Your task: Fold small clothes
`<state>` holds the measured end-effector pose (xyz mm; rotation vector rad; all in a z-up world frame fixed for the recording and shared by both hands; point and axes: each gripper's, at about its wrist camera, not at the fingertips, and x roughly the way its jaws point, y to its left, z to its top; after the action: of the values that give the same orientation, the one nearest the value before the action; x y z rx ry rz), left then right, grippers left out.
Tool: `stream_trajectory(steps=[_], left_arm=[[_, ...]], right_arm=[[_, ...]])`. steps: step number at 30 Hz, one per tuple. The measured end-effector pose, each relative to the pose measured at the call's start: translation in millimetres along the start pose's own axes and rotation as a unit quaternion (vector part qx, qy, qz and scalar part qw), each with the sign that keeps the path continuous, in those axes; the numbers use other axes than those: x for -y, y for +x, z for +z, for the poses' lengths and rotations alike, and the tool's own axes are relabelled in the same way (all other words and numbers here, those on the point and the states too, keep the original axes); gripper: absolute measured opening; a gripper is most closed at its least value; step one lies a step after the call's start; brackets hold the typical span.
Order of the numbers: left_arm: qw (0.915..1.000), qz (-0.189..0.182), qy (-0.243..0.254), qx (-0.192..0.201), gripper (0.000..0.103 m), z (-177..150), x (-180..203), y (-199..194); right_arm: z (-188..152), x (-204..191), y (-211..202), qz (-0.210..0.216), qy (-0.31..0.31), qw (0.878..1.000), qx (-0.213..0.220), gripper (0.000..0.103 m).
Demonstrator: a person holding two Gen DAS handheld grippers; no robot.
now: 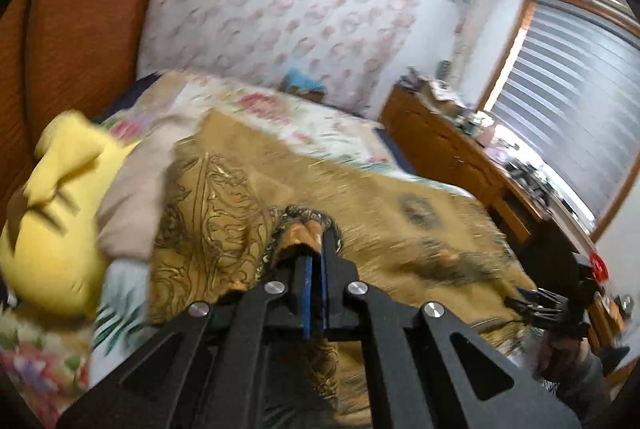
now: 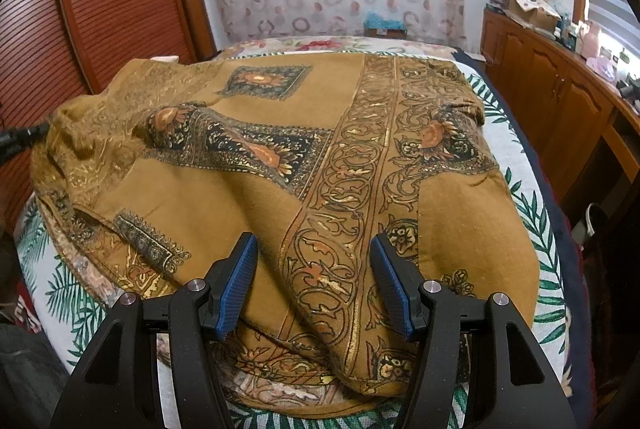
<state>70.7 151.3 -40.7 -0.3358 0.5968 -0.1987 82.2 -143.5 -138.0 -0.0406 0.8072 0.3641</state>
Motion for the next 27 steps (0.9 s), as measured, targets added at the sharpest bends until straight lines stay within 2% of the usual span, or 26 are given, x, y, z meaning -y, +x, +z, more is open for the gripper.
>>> stream_trajectory(steps=[5,9,15,17,19,22,23,27], left_arm=[[0.9974,-0.054,0.048,-0.003,0.0,20,57,22],[0.9904,-0.099,0.096,-0.012,0.0,34,114,38],[0.9727,-0.155,0.168,-0.04,0.0,39,203,58],[0.9646,-0.172,0.191,-0.061,0.0,34,229,63],[0.9545,-0.178,0.219,-0.097,0.008,25,249,72],[0.9459,-0.166,0.255,-0.113,0.021,13,262,71],[0.9437,-0.162,0.263,-0.118,0.022,10,262,68],[0.9471,-0.146,0.26,-0.118,0.024,8,256,57]], right_arm=[[0,3,-4,0.001,0.008,1.0,0.008,0.06],[-2,8,-13,-0.001,0.021,0.999,0.027,0.06],[3,29,-48,-0.018,0.036,0.997,0.063,0.06],[5,37,-64,-0.027,0.039,0.996,0.076,0.06],[5,44,-75,-0.035,0.041,0.995,0.083,0.06],[3,49,-80,-0.04,0.044,0.995,0.083,0.06],[2,49,-80,-0.04,0.044,0.995,0.083,0.06],[3,50,-80,-0.042,0.04,0.995,0.083,0.06]])
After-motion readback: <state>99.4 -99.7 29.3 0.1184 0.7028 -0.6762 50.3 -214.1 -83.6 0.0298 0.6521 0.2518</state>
